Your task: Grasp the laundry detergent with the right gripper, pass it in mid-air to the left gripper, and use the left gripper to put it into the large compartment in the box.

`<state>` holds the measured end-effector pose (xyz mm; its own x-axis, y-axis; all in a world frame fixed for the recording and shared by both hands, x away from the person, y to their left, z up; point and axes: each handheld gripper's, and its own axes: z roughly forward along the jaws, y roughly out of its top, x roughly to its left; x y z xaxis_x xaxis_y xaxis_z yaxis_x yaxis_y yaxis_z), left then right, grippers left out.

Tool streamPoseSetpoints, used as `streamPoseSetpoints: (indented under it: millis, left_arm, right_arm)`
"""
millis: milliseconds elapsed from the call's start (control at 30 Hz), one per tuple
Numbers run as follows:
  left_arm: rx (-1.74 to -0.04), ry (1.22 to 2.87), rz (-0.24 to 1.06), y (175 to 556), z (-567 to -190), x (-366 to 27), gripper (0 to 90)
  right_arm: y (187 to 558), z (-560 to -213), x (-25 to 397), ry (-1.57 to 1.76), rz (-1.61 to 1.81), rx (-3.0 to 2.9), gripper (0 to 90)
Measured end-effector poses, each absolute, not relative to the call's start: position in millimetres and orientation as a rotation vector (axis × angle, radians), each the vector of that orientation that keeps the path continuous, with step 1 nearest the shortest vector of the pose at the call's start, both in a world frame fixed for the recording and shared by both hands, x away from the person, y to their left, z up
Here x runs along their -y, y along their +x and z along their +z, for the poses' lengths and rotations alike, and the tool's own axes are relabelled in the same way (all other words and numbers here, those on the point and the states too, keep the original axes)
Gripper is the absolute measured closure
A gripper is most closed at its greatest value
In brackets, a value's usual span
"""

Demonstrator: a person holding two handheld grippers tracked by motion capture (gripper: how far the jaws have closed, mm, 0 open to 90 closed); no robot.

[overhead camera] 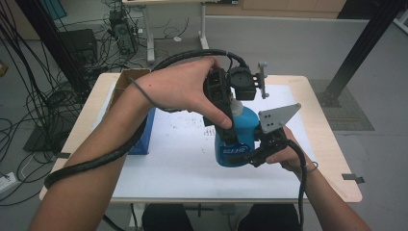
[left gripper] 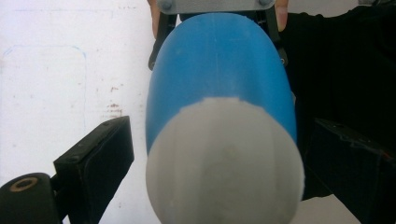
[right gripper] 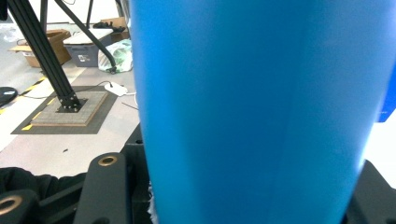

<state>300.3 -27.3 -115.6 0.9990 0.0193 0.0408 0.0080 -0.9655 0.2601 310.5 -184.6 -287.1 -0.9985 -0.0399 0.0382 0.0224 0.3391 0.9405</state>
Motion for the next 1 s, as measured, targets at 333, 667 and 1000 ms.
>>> streamPoseSetpoints:
  millis: [333,667,1000]
  left_arm:
    - [-0.014,2.891,0.052,300.4,-117.0,29.9,9.0]
    - [-0.021,2.906,0.049,301.1,-120.0,31.9,13.9]
    - [-0.039,2.907,0.042,302.7,-118.2,32.6,22.5]
  right_arm:
    - [311.5,-287.6,184.6,0.024,-1.774,2.533,41.1]
    - [310.0,-287.7,184.0,0.021,-1.77,2.529,41.1]
    - [310.0,-288.0,183.2,0.019,-1.771,2.529,41.1]
